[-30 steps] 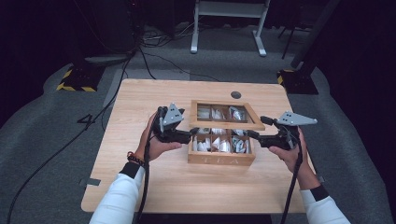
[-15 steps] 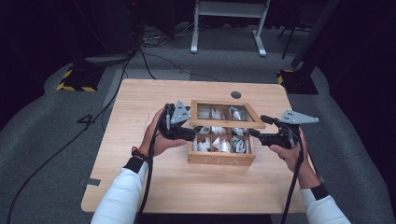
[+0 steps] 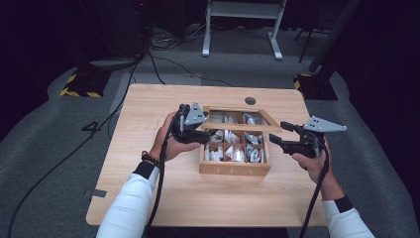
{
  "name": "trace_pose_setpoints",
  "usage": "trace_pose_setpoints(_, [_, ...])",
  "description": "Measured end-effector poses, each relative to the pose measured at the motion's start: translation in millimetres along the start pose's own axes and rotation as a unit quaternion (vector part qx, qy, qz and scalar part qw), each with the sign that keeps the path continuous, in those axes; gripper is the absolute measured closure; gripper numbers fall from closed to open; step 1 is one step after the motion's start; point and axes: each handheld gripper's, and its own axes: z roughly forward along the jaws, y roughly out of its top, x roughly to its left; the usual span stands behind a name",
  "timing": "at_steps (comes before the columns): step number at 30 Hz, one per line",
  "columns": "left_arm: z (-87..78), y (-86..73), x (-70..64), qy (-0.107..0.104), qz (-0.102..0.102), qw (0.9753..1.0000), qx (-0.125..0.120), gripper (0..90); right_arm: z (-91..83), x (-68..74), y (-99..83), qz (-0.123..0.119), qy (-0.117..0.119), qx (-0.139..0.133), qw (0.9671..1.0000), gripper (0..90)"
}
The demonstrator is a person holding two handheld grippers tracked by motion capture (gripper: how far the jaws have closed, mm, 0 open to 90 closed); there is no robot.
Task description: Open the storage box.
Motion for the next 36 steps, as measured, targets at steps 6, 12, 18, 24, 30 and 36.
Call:
trace_pose_setpoints(6, [-0.7, 2.2, 1.8, 0.0, -0.002, 1.0, -0.009, 41.8, -6.3, -3.1, -10.1, -0.049, -0.041, 0.034, 0.9974, 28.0])
trace_pose_setpoints(12, [-1.1, 3.9, 5.0, 0.001, -0.002, 0.9997, -0.026, 46.3, -12.9, -16.4, -29.2, -0.057, -0.07, 0.068, 0.9936, 27.9])
trace_pose_setpoints(18, [-1.2, 6.8, 8.3, 0.002, -0.002, 0.9996, -0.03, 47.0, -17.2, -26.6, -52.2, -0.04, -0.07, 0.093, 0.9925, 27.9])
trace_pose_setpoints(24, [-0.3, 9.4, 11.7, 0.014, -0.005, 0.9993, -0.034, 48.3, -13.3, -27.9, -75.0, -0.033, -0.061, 0.127, 0.9895, 28.4])
trace_pose_setpoints(30, [0.6, 10.3, 15.6, 0.015, -0.012, 0.9988, -0.045, 47.8, -6.8, -27.0, -93.2, -0.027, -0.05, 0.153, 0.9866, 28.6])
trace_pose_setpoints(36, [1.6, 15.1, 22.3, 0.016, -0.021, 0.9983, -0.052, 47.7, -6.6, -30.8, -106.2, -0.009, -0.046, 0.157, 0.9865, 28.6])
